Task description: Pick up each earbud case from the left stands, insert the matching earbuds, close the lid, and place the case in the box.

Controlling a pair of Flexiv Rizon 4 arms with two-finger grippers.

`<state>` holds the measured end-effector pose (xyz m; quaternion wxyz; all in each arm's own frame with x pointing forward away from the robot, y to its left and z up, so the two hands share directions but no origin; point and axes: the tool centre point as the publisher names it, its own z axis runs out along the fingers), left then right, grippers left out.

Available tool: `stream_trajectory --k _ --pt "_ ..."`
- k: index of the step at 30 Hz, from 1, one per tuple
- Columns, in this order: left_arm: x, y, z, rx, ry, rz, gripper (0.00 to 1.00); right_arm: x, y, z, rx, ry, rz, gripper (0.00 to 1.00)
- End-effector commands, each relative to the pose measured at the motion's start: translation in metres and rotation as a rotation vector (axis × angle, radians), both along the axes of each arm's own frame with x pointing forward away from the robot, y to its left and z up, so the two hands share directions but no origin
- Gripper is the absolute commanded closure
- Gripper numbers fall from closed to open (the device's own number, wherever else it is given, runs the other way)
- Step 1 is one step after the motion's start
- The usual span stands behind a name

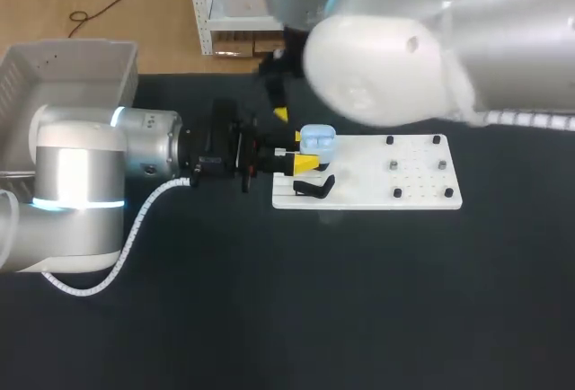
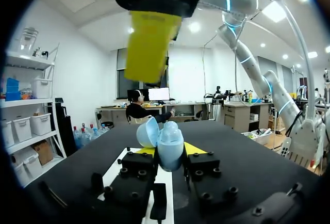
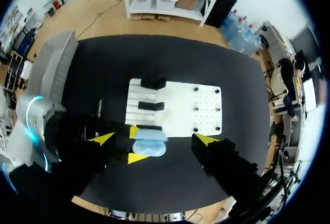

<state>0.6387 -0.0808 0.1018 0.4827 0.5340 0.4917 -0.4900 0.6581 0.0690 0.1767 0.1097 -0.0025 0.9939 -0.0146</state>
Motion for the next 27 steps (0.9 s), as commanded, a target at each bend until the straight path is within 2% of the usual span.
stream_trajectory --k 1,7,15,21,27 --pt "0.0 0.001 0.0 0.001 0.0 0.0 1.0 0.008 -0.032 -0.003 0.103 -0.03 -0.023 0.0" --pt "0.0 0.001 0.0 0.001 0.0 0.0 1.0 0.026 -0.05 -0.012 0.17 -0.025 -0.076 0.0" --pt "0.0 0.001 0.0 0.001 0.0 0.0 1.0 0.04 -0.052 -0.028 0.188 -0.005 -0.088 0.0" --pt "0.0 0.001 0.0 0.001 0.0 0.0 1.0 0.045 -0.048 -0.038 0.19 0.025 -0.084 0.0" --pt "0.0 0.001 0.0 0.001 0.0 0.0 1.0 0.042 -0.045 -0.052 0.196 0.073 -0.081 0.0"
